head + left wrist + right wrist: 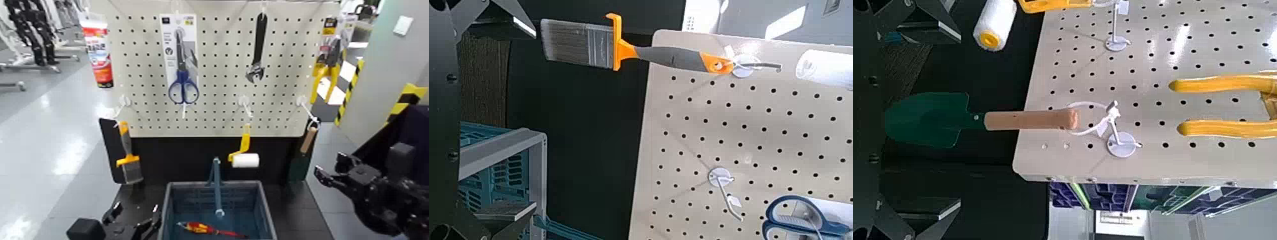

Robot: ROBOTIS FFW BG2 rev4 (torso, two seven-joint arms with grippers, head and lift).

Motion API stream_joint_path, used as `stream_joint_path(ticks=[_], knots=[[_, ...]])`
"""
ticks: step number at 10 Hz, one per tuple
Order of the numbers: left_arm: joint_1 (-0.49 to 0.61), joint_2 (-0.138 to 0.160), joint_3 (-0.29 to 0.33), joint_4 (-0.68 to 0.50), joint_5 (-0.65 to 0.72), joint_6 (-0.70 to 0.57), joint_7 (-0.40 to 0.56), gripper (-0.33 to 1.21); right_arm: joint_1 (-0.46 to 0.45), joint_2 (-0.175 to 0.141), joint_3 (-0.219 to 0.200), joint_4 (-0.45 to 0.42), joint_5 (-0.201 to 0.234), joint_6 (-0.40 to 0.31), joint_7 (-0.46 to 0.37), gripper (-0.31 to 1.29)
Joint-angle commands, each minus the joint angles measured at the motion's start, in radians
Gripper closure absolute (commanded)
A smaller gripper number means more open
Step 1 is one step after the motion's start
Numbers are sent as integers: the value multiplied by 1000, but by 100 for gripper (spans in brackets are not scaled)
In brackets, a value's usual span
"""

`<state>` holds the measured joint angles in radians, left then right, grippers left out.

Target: Put the tool with the wooden handle into the crate.

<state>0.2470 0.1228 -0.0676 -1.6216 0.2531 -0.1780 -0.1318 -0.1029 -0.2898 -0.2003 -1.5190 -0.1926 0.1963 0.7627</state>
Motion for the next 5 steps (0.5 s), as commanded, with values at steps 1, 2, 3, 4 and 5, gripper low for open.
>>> stream_joint_path(ticks=[1,2,3,4,5], knots=[[0,0,0,0,0,-3,0,11,-78,-28,39,91,13,-12,26,15],[0,-2,2,3,0,-5,0,11,-106,-37,59,129,12,-21,38,15],[0,-2,2,3,2,-6,0,11,-127,-40,74,154,12,-26,43,15],[0,-2,2,3,2,-8,0,11,-147,-43,87,177,12,-38,49,15],[0,-2,2,3,2,-8,0,11,-167,-43,101,201,9,-52,50,15]])
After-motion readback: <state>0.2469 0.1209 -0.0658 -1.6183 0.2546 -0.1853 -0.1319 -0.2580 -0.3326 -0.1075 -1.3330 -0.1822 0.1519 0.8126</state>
